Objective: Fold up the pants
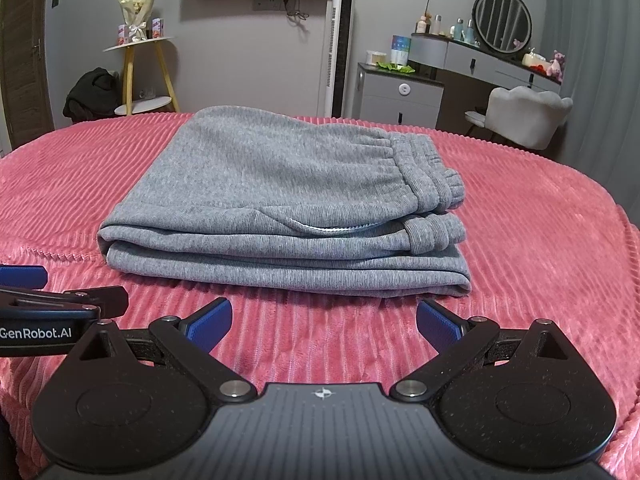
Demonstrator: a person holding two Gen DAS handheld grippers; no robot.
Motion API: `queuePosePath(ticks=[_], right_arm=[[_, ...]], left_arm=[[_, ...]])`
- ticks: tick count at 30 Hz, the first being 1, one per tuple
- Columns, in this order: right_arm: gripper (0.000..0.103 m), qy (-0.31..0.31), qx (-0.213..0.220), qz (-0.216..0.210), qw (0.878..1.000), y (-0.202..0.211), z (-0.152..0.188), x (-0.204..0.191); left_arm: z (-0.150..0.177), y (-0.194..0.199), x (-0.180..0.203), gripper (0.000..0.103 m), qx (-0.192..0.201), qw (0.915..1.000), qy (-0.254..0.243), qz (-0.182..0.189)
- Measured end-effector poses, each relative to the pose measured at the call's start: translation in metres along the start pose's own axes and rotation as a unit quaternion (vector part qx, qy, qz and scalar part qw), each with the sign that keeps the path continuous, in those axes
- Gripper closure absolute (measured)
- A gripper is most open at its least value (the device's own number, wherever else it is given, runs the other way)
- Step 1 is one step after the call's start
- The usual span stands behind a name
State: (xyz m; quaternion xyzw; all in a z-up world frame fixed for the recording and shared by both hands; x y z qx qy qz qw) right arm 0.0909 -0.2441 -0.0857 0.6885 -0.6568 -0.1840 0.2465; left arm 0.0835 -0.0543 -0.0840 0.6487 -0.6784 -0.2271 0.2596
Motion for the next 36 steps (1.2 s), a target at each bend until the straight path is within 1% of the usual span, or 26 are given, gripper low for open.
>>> queuePosePath(ticks=[36], right_arm=[[0.004, 0.001, -0.002, 0.0, 1.0, -0.0011, -0.0002, 0.0022]], left_arm=[[0.0023, -0.0009, 0.0017, 0.005, -0.002, 1.0, -0.001, -0.001]])
Point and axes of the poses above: each gripper's, at about its wrist camera, not at the fingertips, and y roughly against the way its jaws point, x to its right, z to its underside, the point moved 6 cm from there along -y, roughly the way its jaws point, and after that the axes turned 2 degrees about x, right-handed, at the moved point
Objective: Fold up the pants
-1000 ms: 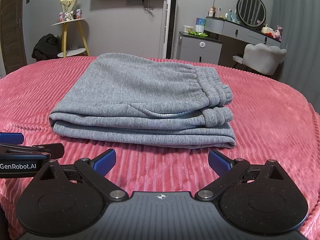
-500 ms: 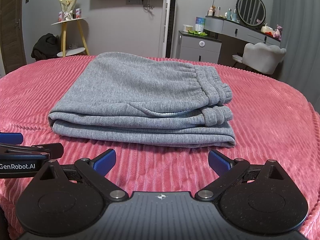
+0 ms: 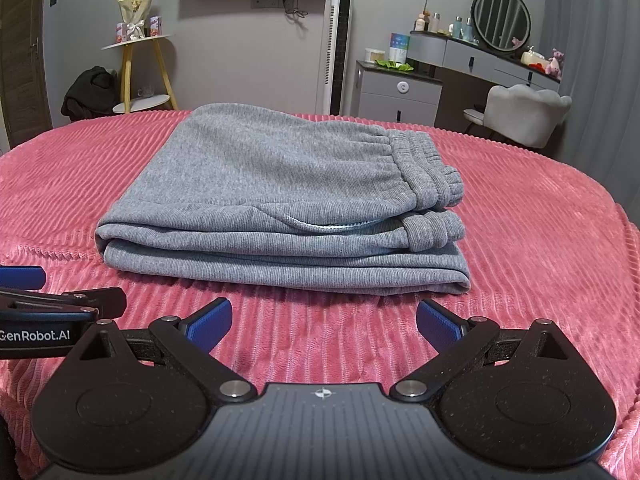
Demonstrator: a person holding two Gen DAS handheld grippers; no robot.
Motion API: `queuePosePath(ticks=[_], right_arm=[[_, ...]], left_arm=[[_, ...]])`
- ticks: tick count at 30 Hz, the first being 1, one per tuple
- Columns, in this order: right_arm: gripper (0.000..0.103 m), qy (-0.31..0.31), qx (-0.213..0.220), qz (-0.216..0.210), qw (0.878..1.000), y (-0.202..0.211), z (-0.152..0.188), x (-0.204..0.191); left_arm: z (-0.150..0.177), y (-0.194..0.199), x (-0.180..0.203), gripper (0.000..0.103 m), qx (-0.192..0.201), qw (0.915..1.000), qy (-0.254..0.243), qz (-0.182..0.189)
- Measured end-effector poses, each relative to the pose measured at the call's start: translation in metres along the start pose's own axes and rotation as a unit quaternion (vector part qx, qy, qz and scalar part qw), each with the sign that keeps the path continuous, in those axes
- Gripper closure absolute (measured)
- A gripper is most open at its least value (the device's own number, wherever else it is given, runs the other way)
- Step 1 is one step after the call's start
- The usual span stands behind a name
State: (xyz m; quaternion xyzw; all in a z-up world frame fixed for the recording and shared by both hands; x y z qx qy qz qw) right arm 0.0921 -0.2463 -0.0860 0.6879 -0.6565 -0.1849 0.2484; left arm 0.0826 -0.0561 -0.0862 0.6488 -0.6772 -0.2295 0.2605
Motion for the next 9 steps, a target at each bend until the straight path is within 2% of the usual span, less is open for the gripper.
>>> queuePosePath(ticks=[9], right_arm=[[0.004, -0.001, 0.0, 0.002, 1.0, 0.0007, 0.0009, 0.0009]], left_arm=[[-0.0011, 0.0011, -0.0019, 0.005, 0.009, 1.0, 0.002, -0.001]])
Point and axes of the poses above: each gripper's, at about its wrist camera, not at the fingertips, and y roughly against the way its jaws point, x to its right, z to its underside, the point moved 6 cm from there along -y, roughly the way its jaws point, and after that the axes turned 2 degrees about x, right-handed, at the moved point
